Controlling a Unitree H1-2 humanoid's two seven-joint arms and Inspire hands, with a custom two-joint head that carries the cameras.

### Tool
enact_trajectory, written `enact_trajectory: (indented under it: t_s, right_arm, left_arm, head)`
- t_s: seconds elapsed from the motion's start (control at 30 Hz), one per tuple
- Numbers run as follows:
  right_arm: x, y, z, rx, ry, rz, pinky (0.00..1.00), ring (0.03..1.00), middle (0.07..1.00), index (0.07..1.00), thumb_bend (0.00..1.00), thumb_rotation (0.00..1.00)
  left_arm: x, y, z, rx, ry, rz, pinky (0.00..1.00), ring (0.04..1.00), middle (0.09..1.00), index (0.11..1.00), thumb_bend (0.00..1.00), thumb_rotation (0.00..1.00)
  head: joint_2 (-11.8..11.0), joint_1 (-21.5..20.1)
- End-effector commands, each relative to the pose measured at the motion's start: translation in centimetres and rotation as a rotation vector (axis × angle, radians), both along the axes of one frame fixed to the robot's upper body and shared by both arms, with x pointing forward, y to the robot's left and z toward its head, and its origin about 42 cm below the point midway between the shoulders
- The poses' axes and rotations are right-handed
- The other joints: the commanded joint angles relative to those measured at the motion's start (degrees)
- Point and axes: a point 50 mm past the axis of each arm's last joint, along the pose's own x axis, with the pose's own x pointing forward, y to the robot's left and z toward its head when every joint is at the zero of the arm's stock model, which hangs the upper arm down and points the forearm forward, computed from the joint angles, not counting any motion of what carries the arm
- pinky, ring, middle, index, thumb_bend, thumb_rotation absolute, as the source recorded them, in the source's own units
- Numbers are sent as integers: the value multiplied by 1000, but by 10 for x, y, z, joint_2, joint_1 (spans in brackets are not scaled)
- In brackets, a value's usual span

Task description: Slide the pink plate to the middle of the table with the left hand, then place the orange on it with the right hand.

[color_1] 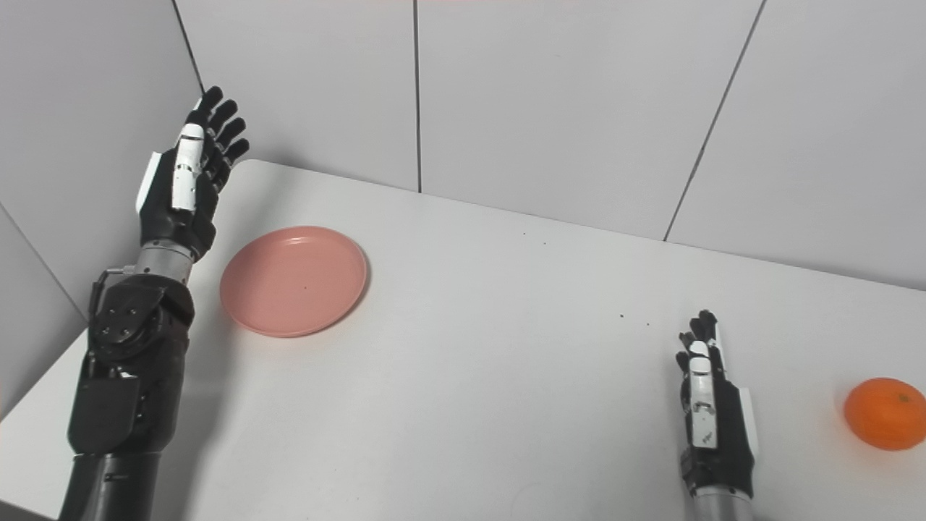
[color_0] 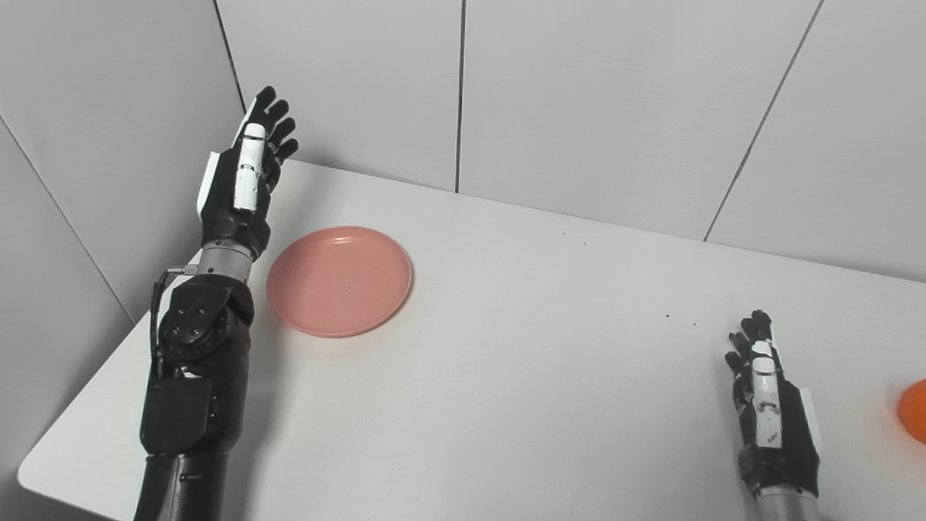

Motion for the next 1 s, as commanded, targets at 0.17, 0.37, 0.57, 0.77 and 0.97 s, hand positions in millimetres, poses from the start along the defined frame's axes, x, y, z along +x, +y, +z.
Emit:
enact_trajectory:
  t_s: [0.17, 0.37, 0.57, 0.77, 0.97]
  right_arm:
    - [2, -1, 7, -10, -50, 13, 1000, 1000, 1000, 1000, 173, 1000]
    - [3, -1, 8, -2, -44, 16, 1000, 1000, 1000, 1000, 181, 1000]
    - [2, -3, 8, -24, -49, 23, 1000, 1000, 1000, 1000, 187, 1000]
    - [2, -4, 8, -19, -50, 27, 1000, 1000, 1000, 1000, 180, 1000]
    - [2, -4, 8, -16, -41, 21, 1000, 1000, 1000, 1000, 172, 1000]
  left_arm:
    - [0, 20, 14, 10, -26, 8, 917, 934, 947, 927, 334, 1000]
    - [0, 41, -1, -8, 31, 19, 948, 945, 950, 935, 349, 1000]
    - [-3, 54, -14, -65, 67, 38, 931, 926, 922, 909, 319, 1000]
    - [-4, 61, -25, -121, 89, 42, 936, 928, 928, 922, 297, 1000]
    - [-5, 64, -36, -140, 110, 39, 948, 945, 946, 942, 286, 1000]
  head:
    - [-1, 1]
    - [-2, 6]
    - [-2, 7]
    - [-2, 9]
    - [-2, 10]
